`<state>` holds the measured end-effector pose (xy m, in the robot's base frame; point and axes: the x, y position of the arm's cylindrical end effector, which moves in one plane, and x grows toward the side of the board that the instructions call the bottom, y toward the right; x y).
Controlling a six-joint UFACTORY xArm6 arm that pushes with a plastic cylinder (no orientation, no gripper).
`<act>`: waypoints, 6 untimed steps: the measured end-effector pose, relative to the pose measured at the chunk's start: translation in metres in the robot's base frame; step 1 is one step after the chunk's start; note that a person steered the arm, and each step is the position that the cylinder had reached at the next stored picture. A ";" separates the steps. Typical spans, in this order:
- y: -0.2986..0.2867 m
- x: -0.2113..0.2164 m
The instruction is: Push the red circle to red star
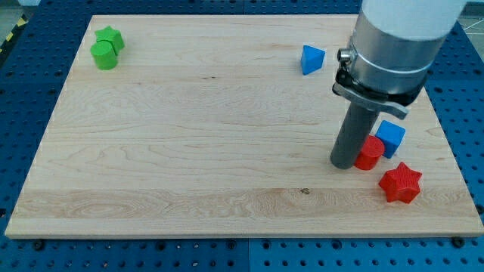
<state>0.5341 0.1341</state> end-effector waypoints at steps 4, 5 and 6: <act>0.010 -0.044; 0.015 -0.018; 0.015 0.011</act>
